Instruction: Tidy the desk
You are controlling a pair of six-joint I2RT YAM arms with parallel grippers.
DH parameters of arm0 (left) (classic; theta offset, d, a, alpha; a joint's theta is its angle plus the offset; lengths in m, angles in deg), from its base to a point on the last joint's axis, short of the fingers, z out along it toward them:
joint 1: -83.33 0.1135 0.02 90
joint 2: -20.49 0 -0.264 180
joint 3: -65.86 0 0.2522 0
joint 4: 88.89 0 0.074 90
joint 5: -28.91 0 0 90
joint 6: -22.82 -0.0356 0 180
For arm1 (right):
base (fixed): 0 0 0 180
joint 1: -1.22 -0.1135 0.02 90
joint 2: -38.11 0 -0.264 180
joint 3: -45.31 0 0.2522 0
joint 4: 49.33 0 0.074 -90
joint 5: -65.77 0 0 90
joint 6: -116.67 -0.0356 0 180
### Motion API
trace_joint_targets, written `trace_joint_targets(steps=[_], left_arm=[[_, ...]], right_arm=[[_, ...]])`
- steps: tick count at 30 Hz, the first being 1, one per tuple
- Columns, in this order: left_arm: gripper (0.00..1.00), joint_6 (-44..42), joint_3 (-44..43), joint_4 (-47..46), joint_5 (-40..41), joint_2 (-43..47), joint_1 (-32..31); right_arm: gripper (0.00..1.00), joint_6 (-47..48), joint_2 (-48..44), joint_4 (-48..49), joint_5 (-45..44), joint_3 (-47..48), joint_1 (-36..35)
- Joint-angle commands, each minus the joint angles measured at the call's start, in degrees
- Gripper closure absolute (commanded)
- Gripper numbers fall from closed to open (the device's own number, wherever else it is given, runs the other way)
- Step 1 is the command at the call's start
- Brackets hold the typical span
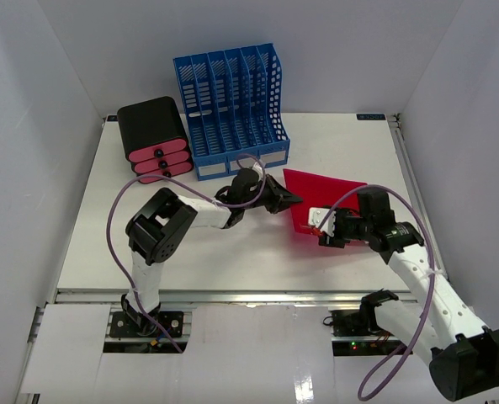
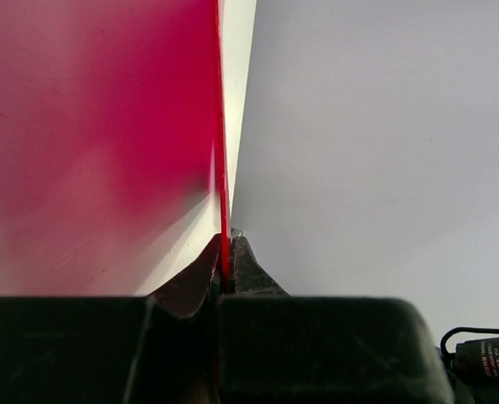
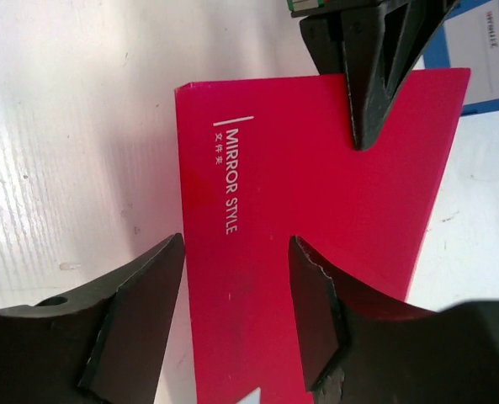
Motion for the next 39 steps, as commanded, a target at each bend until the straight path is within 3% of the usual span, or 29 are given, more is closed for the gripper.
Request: trace_joint_targets(steps=[1, 9, 11, 16, 18, 29, 36, 39], left_arm=[[1.00, 0.07, -6.25, -1.25, -2.00, 3.51, -1.25], [1.00, -1.22, -16.57, 4.22, -1.98, 1.85, -2.36], [1.00, -1.96, -20.28, 6.72, -1.78, 1.18, -2.38], [1.00, -3.28, -28.01, 13.39, -0.33, -0.64, -2.38], [1.00, -3.45, -31.23, 16.07, 0.25, -2.22, -2.38], [1.00, -0.62, -45.26, 21.96, 0.10, -8.43, -0.66], [1.00, -0.90, -46.27, 22.75, -0.02, -7.51, -0.09], [1.00, -0.98, -45.14, 22.54, -0.11, -6.65, 0.29]], right_arm=[[0.35, -0.17, -2.05, -2.40, 1.02, 2.08, -0.07], [0.25, -3.02, -5.06, -5.60, 5.00, 5.32, -0.08], [0.23, -5.78, -6.21, -2.95, 3.04, 5.02, -0.15], [0.06, -11.46, -6.93, 5.20, -7.15, 5.25, -0.11], [0.10, -11.07, -6.58, 8.01, -12.46, 5.82, -0.15], [0.10, -3.51, -6.08, 27.85, -29.50, 3.09, -2.07], [0.10, 1.05, -4.65, 37.87, -32.95, -2.59, -2.52], [0.05, 1.68, -4.64, 39.77, -33.70, -3.70, -2.53]])
